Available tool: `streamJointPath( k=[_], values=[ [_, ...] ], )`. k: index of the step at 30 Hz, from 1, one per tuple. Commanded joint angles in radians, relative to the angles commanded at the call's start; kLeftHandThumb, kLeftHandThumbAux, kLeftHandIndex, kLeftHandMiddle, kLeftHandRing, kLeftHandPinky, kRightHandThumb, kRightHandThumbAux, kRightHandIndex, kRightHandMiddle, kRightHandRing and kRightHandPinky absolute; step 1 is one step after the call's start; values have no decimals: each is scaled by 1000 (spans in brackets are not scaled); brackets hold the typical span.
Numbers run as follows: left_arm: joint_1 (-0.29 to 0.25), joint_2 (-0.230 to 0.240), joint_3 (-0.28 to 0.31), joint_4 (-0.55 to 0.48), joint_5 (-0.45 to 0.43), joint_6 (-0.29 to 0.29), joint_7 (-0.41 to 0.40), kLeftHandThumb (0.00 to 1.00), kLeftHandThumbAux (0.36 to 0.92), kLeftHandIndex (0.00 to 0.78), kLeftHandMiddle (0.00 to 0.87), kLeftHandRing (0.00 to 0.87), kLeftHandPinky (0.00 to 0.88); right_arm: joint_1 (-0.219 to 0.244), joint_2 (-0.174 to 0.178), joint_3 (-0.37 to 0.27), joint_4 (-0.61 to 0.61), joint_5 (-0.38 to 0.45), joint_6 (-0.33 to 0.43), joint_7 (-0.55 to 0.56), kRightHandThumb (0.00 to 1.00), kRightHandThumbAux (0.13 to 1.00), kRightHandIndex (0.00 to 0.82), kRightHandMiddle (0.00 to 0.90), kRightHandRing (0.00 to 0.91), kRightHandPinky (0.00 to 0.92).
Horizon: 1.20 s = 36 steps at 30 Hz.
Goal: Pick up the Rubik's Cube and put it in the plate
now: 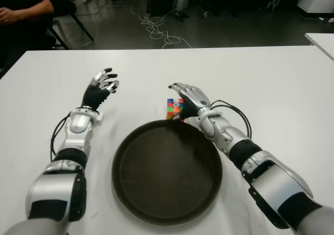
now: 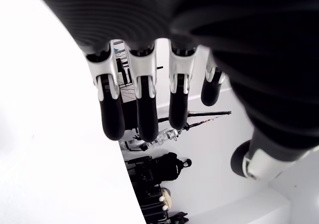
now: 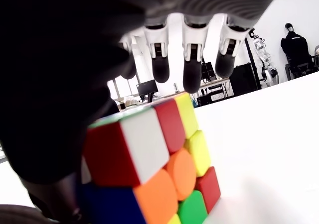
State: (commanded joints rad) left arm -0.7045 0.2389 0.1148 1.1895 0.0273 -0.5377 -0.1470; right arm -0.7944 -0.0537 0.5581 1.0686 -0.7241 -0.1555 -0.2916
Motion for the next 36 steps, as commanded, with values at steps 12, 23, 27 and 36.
streamJointPath(
  k=[12,23,27,36],
  values=[
    [3,-2,0,-8,0,2,4,155,573,128,212,249,304,-27,-29,31,9,-4,-55,182,0,842,221,239,254,251],
    [6,-4,1,-15,-4,-2,-4,161,578,136,216,254,307,-67,-64,27,15,28,-117,367,0,872,276,288,318,319],
    [6,-4,2,-14,-6,-3,-5,163,571,140,222,258,304,-78,-74,21,12,43,-129,421,0,860,206,224,249,247],
    [4,-5,6,-12,-11,1,-11,168,576,134,214,253,309,-91,-110,-12,30,83,-219,423,0,855,185,180,196,185]
  ],
)
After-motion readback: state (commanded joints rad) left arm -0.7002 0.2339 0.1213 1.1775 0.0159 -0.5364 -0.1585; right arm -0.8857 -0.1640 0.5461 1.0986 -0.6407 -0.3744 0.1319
